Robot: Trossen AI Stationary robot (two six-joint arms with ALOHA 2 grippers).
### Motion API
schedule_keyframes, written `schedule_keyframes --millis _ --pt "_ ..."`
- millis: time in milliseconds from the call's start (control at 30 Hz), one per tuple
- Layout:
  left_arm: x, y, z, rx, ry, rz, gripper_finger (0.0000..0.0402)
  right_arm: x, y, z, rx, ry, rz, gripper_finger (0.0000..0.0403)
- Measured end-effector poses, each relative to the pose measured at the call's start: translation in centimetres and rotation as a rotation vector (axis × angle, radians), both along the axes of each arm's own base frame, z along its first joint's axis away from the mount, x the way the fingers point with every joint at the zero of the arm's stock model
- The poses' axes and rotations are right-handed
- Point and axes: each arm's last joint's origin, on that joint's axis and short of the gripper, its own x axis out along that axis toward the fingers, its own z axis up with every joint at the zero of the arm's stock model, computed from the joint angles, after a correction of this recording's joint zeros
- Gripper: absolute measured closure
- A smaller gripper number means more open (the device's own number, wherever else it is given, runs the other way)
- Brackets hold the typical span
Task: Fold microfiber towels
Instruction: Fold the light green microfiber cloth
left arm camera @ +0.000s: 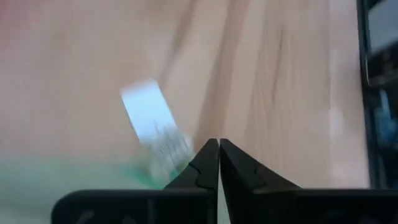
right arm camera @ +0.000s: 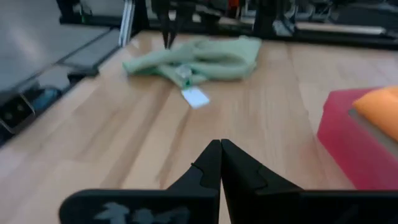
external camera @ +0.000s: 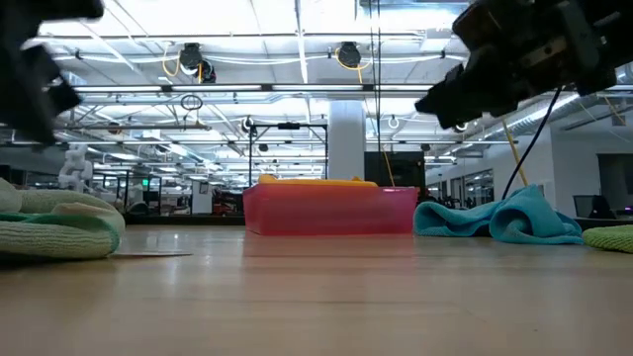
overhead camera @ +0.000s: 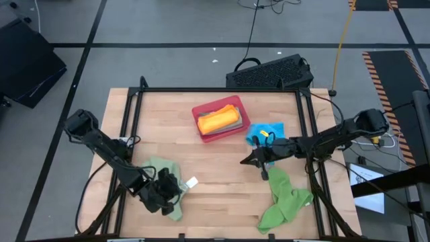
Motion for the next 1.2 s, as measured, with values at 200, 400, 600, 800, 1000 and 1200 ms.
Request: schedule_keyframes --millis 200,400,600,800,1000,1200 --pt "1.5 -0.5 2.5 0.159 -0.192 -0.001 0.0396 -0.3 1.6 0.4 0.026 -0.036 -0.057 0.0403" --pt "1.6 -0.3 2.6 0.175 -0.240 0.145 0.0392 -0.6 2.5 0.2 0.022 -0.018 -0.074 0.0403" --pt "2.5 0.3 0.7 0.172 -0.184 0.239 0.0392 -1.4 3.5 -0.9 0.014 0.096 -0.035 0.0403" --pt "2.9 0.4 -1.4 0.068 -0.025 0.264 0.0391 -2.0 3.9 -1.7 -0.004 0.187 -0.020 0.0403" --pt "2.2 0.4 -4.1 0.096 0.147 0.303 0.0364 -2.1 4.0 -1.8 0.033 0.207 -0.033 0.0403" --pt "2.5 -0.2 -5.7 0.049 0.196 0.305 0.0262 -2.4 4.5 -1.9 0.035 0.217 -0.008 0.0403"
